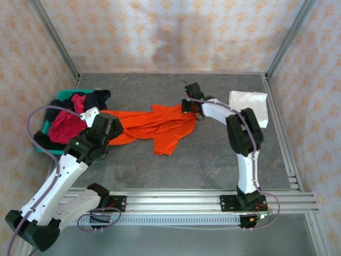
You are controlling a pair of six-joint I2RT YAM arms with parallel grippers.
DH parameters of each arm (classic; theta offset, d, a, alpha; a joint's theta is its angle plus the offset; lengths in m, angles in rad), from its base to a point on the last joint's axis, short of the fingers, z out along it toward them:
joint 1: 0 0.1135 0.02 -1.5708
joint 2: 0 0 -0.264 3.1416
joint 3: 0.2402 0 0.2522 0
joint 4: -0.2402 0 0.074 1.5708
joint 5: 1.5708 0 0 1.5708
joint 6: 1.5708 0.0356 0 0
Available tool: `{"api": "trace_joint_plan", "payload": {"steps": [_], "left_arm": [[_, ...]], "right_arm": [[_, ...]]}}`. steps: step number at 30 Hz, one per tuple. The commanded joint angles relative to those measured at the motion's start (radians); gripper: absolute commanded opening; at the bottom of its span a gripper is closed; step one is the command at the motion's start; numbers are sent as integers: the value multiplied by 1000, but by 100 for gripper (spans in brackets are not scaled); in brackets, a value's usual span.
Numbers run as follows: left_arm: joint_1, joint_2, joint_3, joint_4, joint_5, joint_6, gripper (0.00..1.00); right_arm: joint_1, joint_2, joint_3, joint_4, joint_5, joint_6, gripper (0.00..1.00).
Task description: Fold and stack the t-shirts
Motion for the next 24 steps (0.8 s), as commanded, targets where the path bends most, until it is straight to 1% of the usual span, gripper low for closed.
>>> {"api": "trace_joint_plan", "payload": {"steps": [1, 5, 9, 12, 15, 17, 21, 24], "left_arm": [[9, 4, -20, 33, -78, -39, 100], [8, 71, -1, 43, -53, -45, 100], [3, 134, -4, 96, -17, -32, 100], [-3, 181, -14, 155, 10, -28, 100], [-18, 239, -6, 196, 27, -27, 100], [-45, 279, 10, 205, 9, -27, 100], [-104, 364, 33, 250, -4, -32, 100], [-130, 476, 79, 292, 38, -98, 100]], "right_arm": [[-96, -223, -74, 72, 18, 40, 0], [-179, -387, -133, 69, 11, 34, 0], [-235, -474, -117, 14, -24, 3, 0], [-253, -452, -66, -32, -57, -22, 0], [-257, -382, -11, -63, -63, -38, 0], [-259, -340, 35, -90, -70, -36, 0], [-258, -315, 69, -76, -73, -29, 0], [-260, -322, 67, -71, -57, -29, 0]]}}
